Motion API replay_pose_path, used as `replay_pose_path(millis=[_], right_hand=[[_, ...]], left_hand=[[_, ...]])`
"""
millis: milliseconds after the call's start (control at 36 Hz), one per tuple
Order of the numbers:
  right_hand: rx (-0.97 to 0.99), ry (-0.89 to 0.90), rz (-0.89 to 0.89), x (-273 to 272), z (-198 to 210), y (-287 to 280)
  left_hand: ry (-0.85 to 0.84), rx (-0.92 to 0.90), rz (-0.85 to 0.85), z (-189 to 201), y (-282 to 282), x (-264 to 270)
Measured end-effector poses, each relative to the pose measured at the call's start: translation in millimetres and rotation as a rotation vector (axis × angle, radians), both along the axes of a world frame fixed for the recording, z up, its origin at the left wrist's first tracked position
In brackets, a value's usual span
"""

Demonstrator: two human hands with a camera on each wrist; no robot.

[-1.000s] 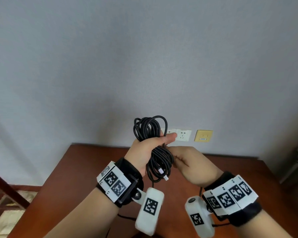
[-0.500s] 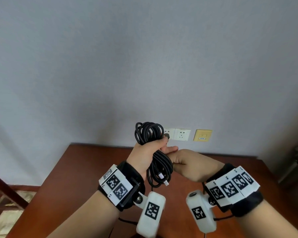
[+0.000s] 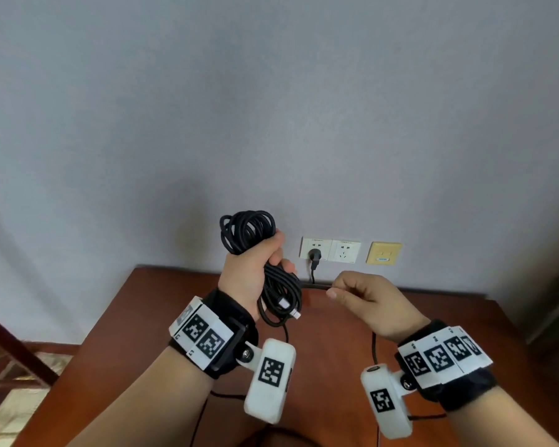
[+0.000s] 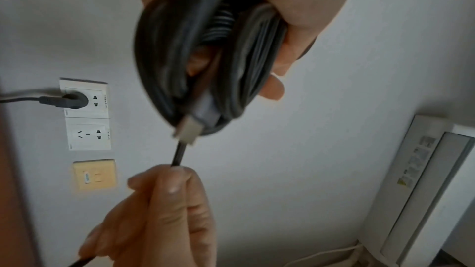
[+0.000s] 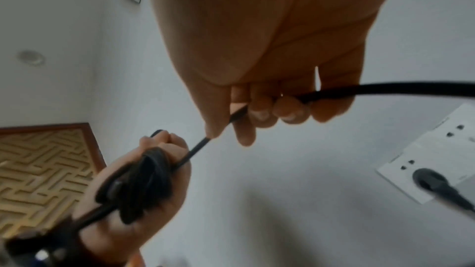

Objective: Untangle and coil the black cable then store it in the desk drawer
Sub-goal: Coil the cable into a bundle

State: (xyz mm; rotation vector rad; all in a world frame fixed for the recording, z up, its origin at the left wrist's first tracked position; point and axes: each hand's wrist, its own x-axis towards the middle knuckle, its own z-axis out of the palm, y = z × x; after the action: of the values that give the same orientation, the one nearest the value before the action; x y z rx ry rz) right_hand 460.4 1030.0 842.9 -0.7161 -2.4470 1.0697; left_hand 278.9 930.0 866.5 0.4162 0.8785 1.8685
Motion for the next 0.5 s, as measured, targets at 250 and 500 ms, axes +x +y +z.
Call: replay_pose_path(millis=[250, 500], right_hand=[[0.04, 0.036, -0.064, 26, -10, 10], [0.355, 0.077, 0.167, 16, 33, 5]], left_hand=[[0.196, -0.096, 0.099, -2, 1, -22], [0.569, -0.31, 0.005, -7, -1, -10]])
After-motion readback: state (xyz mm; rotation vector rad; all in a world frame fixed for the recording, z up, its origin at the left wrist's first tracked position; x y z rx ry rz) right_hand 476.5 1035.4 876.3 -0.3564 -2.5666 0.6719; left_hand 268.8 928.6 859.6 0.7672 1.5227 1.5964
